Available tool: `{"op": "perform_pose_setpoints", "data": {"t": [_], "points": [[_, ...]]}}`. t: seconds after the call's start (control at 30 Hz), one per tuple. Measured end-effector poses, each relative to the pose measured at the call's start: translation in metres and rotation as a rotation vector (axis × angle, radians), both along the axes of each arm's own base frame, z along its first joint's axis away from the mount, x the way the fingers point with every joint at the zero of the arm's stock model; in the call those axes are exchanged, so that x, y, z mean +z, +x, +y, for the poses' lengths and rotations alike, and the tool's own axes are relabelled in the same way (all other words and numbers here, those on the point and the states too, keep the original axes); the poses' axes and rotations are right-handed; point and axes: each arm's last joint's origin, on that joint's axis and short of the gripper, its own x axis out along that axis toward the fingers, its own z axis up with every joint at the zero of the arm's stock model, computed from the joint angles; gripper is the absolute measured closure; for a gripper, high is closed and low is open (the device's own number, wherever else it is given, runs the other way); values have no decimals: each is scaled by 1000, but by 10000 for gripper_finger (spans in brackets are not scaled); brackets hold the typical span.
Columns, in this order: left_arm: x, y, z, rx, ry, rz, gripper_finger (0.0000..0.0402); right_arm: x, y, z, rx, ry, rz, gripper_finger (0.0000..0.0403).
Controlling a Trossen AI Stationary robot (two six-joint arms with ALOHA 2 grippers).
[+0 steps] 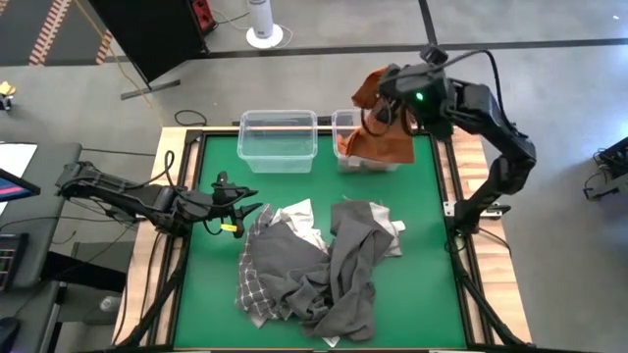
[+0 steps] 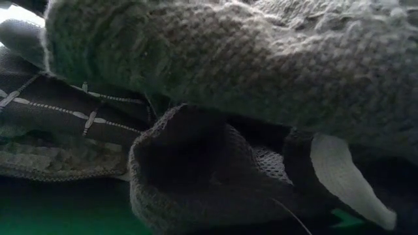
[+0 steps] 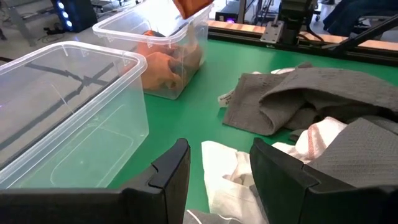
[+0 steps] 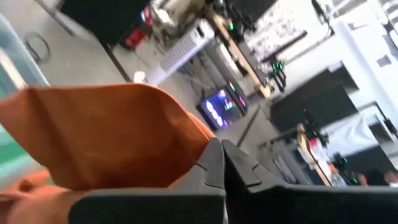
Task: Sort towels by color in basket
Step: Put the orange microfiber towel into the right transparent bin
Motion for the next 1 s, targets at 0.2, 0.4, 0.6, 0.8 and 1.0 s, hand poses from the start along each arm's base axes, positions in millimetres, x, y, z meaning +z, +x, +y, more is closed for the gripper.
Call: {"op": "perform_pose_setpoints", "data": {"t": [0.2,0.4,0.6,0.8,1.0], "points": [[0,0,0,0,0,1,242,-3,2,-31,-76,-12,35,390],[-1,0,0,-1,5,8,242,8,2,-48,-105,-89,12,390],[-1,0,0,-1,6,11,242,12,-1,-48,-34,-73,-13,383],[-2,-1,0,0,8,26,242,1,-6,-56,-1,39,-34,386],[-2,-1,0,0,7,25,242,-21,-9,-73,-14,200,-61,386]]}}
